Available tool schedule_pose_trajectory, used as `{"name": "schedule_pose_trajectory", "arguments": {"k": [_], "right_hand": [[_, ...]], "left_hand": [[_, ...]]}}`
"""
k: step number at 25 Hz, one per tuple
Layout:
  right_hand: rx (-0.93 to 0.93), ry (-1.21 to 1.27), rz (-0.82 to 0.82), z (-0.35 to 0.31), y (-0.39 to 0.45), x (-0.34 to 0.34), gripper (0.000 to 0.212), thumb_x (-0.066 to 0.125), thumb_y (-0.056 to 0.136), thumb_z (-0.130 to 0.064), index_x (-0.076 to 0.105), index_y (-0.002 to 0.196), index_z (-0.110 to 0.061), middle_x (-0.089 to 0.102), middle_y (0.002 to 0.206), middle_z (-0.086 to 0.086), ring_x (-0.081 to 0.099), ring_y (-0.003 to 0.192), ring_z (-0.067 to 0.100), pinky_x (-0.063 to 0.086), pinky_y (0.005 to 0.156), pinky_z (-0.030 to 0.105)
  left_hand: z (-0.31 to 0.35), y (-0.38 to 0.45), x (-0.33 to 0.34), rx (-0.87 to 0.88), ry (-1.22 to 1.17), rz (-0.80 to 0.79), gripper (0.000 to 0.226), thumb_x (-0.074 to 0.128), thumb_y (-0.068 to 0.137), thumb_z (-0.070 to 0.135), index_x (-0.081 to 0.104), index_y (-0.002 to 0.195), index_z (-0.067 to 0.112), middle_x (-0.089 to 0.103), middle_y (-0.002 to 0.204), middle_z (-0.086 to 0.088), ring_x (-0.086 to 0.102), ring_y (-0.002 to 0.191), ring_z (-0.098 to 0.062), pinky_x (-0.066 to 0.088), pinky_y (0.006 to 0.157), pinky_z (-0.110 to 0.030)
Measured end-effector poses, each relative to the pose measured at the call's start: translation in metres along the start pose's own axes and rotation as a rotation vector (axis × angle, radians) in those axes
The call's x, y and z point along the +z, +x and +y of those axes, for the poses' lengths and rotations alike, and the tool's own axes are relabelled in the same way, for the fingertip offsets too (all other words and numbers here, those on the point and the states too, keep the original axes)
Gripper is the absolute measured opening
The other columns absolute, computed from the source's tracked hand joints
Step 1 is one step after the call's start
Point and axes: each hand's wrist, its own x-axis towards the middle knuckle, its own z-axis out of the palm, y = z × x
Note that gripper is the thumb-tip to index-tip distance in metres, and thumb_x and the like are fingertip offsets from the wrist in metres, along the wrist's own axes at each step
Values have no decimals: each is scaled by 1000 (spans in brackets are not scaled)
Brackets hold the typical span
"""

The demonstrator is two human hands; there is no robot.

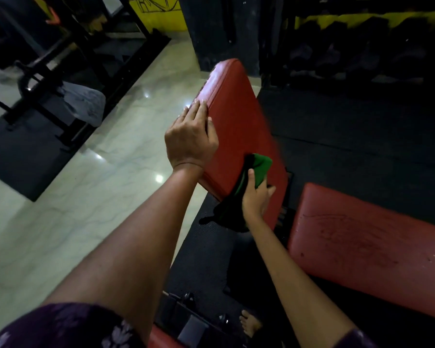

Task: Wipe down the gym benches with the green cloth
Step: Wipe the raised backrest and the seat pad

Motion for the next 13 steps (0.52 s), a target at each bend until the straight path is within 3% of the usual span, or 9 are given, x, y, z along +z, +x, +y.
{"name": "schedule_pose_trajectory", "arguments": {"k": [3, 7, 9, 13], "right_hand": [[121, 13, 10, -11, 10, 0, 54, 37, 96, -53, 40, 141, -24, 21, 149, 15, 50, 117, 35, 39, 97, 35], [-148, -15, 2, -18, -29, 14, 59, 46, 92, -54, 43, 139, -18, 35, 136, 12, 52, 109, 27, 39, 87, 30], [-182, -19, 28, 0, -34, 13, 58, 49, 91, -51, 46, 137, -15, 37, 131, 14, 52, 109, 27, 38, 87, 30], [145, -9, 50, 33, 7, -2, 57, 43, 94, -52, 45, 138, -16, 32, 140, 19, 49, 116, 36, 37, 97, 35]], "left_hand": [[-2, -2, 0, 9, -3, 13, 42, 44, 80, 26, 71, 108, 10, 71, 108, -8, 69, 96, -28, 55, 73, -34], [-2, -3, 1, 7, 8, 24, 42, 44, 79, 26, 71, 107, 10, 71, 108, -7, 69, 96, -27, 55, 72, -33], [0, -3, 2, -2, 0, 25, 42, 44, 79, 26, 71, 107, 10, 71, 108, -7, 69, 96, -27, 55, 73, -33], [0, -4, 2, 13, -2, 25, 41, 45, 80, 25, 71, 107, 9, 71, 108, -8, 68, 97, -28, 55, 73, -34]]}}
